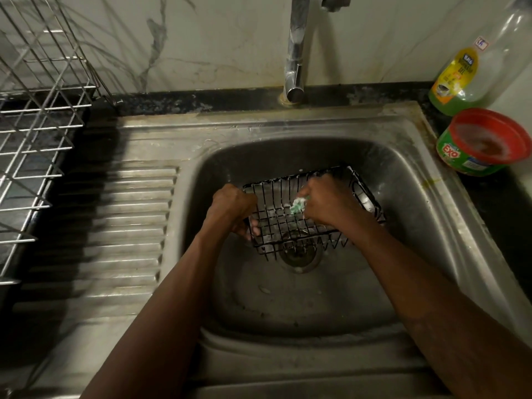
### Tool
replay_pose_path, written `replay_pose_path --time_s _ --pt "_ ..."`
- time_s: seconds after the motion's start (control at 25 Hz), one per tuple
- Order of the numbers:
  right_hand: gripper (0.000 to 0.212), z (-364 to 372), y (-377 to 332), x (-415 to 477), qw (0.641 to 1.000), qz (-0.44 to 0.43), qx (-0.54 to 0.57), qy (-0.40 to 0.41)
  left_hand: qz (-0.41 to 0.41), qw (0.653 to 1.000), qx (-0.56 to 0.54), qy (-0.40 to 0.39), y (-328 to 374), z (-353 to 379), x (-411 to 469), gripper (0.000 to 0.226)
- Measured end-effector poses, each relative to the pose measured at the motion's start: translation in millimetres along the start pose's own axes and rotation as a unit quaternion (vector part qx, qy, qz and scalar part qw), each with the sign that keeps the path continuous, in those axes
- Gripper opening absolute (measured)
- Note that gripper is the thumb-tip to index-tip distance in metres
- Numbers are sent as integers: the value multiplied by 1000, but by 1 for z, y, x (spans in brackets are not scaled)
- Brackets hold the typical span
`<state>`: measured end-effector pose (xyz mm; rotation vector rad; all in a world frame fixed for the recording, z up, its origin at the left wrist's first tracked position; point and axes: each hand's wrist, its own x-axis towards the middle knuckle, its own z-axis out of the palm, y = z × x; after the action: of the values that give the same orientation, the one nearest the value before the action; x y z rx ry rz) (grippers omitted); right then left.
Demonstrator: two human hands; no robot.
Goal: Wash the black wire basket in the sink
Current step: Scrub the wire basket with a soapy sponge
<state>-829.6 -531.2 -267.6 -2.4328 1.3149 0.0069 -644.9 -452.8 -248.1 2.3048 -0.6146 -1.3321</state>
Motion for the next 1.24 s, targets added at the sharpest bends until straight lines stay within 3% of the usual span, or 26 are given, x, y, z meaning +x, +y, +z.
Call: replay_pose_path --time_s 0.16,0.32,0.4,0.6,0.72,0.84,0.96,1.08,1.24 --pt "35 -20 -7 -19 996 -4 70 63 -32 997 30 -62 11 -13 -5 26" --pt "35 -27 -17 -27 970 -55 97 217 -27 990 45 -134 21 -13 -8 29" --pt "36 -28 -19 -17 961 -78 93 248 -30 987 23 -153 21 -11 -6 33" --pt "31 -25 -24 12 954 -62 110 273 -9 996 5 -84 12 -22 19 23" --pt "34 -22 -24 19 953 -34 132 270 120 992 33 6 6 -32 16 35" --pt "42 -20 -22 12 945 -16 123 303 241 970 20 -19 -9 -38 -4 31" --pt "40 -22 -22 -8 930 -26 40 363 321 944 78 0 -14 -34 -12 18" --pt "39 -14 -37 -28 936 -38 -32 350 332 939 90 25 -7 -31 -14 15" --pt "49 1 -72 -29 964 -6 12 266 324 942 87 24 -5 -33 -14 12"
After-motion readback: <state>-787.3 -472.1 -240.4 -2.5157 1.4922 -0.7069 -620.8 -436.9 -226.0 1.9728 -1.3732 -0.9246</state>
